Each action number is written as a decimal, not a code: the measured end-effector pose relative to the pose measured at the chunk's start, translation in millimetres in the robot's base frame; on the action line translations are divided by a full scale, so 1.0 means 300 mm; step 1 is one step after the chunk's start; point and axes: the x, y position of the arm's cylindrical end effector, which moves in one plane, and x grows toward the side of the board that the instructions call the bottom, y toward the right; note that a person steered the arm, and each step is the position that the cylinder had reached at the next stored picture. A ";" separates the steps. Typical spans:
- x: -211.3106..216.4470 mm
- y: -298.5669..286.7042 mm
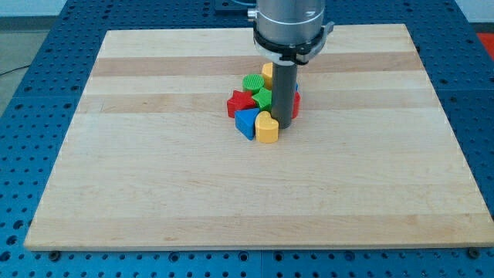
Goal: Push the green blocks to the left of the yellow hexagon
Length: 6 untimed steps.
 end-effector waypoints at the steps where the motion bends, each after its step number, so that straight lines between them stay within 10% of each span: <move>1: -0.003 -0.031; 6: -0.329 -0.083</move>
